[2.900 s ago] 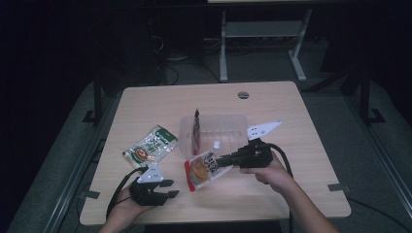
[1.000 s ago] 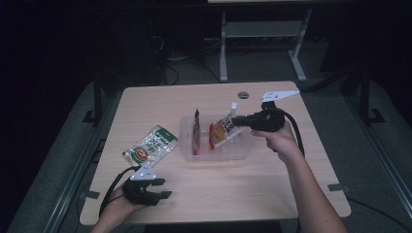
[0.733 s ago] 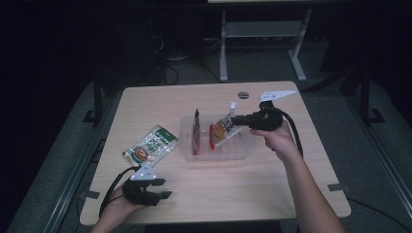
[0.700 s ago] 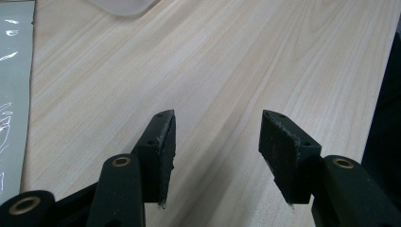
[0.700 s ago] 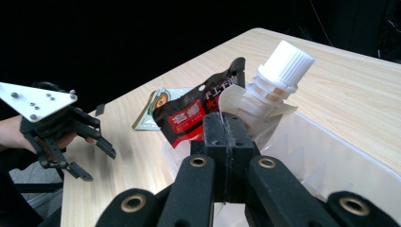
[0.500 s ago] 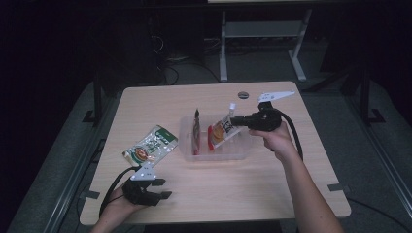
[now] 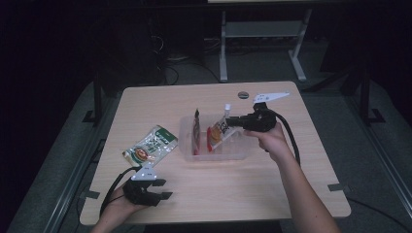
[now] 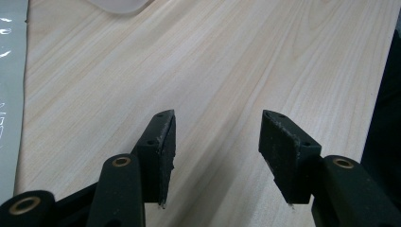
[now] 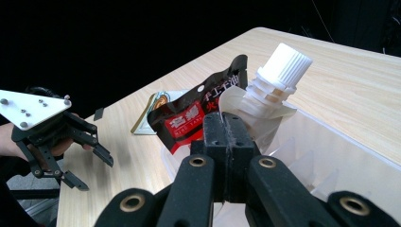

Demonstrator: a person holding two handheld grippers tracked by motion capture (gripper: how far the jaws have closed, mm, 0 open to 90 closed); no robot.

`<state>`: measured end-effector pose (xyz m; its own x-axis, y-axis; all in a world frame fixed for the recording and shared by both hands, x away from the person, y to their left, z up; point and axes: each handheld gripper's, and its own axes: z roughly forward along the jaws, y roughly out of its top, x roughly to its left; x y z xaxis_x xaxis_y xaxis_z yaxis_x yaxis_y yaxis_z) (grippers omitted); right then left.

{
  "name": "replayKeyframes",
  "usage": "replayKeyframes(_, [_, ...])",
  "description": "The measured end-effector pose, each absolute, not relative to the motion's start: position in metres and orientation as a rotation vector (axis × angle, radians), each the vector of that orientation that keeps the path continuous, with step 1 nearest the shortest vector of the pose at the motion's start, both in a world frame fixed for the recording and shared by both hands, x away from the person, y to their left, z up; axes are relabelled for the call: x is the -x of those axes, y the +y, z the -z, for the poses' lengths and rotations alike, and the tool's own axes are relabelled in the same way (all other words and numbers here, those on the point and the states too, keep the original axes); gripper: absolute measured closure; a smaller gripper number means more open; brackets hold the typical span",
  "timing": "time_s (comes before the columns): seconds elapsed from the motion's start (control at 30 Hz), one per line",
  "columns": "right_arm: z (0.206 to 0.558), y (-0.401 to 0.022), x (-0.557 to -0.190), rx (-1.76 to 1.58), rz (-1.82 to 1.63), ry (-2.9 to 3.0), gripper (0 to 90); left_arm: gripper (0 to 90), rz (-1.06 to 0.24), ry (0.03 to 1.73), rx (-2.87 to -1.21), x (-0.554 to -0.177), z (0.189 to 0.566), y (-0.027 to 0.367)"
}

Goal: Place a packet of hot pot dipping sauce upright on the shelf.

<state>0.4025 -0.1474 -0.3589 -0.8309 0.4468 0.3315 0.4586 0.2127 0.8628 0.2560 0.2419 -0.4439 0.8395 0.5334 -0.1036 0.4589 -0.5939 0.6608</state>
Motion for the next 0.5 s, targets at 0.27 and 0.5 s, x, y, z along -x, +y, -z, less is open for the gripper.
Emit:
replayKeyframes(0.27, [0.357, -0.135, -0.404, 0.893, 1.733, -2.469, 89.8, 46.3, -0.132, 0.713, -2.308, -0.256, 0.444, 0.241])
replayKeyframes(0.5, [0.36, -0.116, -0.406, 0.871, 1.697, -2.517, 89.8, 46.4, -0.134, 0.712, -2.305, -0.256, 0.444, 0.243])
